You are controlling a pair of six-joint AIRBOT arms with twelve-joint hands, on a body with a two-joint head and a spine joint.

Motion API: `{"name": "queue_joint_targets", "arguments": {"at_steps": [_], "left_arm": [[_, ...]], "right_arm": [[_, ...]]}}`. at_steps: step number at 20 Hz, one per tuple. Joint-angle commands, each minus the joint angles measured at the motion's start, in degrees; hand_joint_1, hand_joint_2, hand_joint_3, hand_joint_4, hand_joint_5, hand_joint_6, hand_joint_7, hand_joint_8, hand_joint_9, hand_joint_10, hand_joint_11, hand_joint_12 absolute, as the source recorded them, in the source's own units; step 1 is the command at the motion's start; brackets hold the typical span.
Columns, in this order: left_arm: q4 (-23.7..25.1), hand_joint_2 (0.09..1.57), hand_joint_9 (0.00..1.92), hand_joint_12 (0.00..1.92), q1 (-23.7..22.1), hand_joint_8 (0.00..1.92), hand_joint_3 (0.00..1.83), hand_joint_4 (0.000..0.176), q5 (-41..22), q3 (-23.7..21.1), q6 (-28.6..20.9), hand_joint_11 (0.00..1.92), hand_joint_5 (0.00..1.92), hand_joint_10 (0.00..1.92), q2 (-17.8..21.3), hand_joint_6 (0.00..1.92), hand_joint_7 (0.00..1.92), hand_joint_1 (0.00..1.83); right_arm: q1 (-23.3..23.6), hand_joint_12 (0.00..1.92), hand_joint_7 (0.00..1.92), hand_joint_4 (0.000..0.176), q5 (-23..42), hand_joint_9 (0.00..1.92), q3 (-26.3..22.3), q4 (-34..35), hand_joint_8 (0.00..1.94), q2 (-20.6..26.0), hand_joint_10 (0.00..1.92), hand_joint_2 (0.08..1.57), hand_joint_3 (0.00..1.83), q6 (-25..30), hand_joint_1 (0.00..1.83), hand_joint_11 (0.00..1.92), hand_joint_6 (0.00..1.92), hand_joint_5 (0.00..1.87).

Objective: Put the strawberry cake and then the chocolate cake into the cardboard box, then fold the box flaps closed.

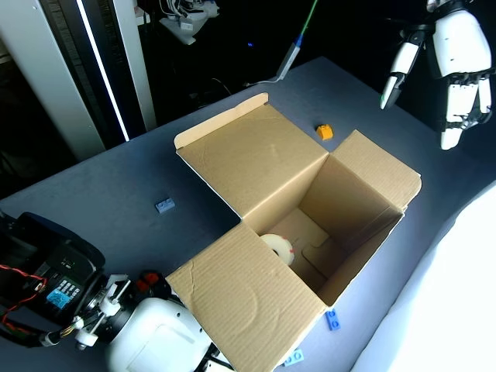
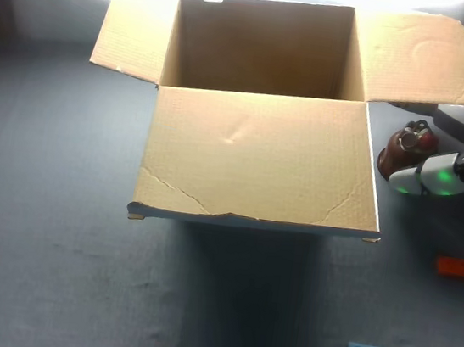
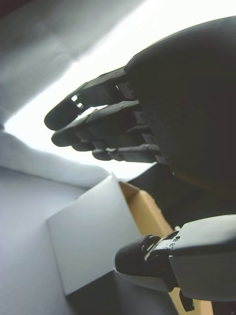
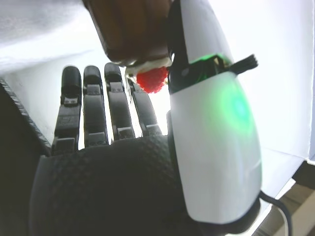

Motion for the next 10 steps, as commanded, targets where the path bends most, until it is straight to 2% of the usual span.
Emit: {"name": "queue_joint_targets", "arguments": {"at_steps": [1, 5, 7, 8, 10], "left_arm": [[-0.44, 1.04, 0.50, 1.21, -0.18, 0.00, 0.00, 0.039, 4.61, -0.23, -0.93, 0.09, 0.21, 0.01, 0.76, 0.00, 0.36, 0.68], [4.28, 1.05, 0.49, 1.26, -0.35, 0.00, 0.00, 0.044, 5.22, -1.42, -3.81, 0.03, 0.19, 0.00, 1.29, 0.00, 0.36, 0.66], [6.73, 1.06, 0.49, 1.27, -1.46, 0.00, 0.01, 0.034, 5.14, -1.97, -4.31, 0.05, 0.21, 0.00, 1.78, 0.01, 0.37, 0.66], [8.82, 1.06, 0.50, 1.27, -2.03, 0.00, 0.01, 0.035, 5.13, -2.32, -5.18, 0.06, 0.20, 0.01, 1.97, 0.00, 0.38, 0.62], [17.42, 1.06, 0.51, 1.26, -4.18, 0.01, 0.00, 0.036, 4.27, -3.32, -9.94, 0.06, 0.22, 0.01, 2.52, 0.01, 0.39, 0.61]], "right_arm": [[-0.11, 0.59, 0.21, 0.000, 6.30, 0.21, 0.70, -0.03, 0.00, 0.84, 0.01, 1.02, 0.00, 0.34, 1.03, 0.00, 0.02, 0.20], [-0.19, 0.72, 0.24, 0.000, 6.55, 0.23, 0.78, -0.04, 0.00, 0.85, 0.01, 1.02, 0.00, 0.34, 1.03, 0.00, 0.01, 0.21], [-0.22, 0.77, 0.25, 0.000, 6.67, 0.24, 0.81, -0.05, 0.00, 0.86, 0.01, 1.01, 0.00, 0.34, 1.03, 0.00, 0.01, 0.23], [-0.25, 0.79, 0.28, 0.000, 6.68, 0.27, 0.81, -0.05, 0.01, 0.86, 0.02, 1.01, 0.00, 0.34, 1.05, 0.00, 0.02, 0.26], [-0.36, 0.92, 0.42, 0.000, 6.93, 0.37, 0.81, -0.11, 0.04, 0.86, 0.05, 1.06, 0.02, 0.31, 1.06, 0.00, 0.05, 0.35]]}}
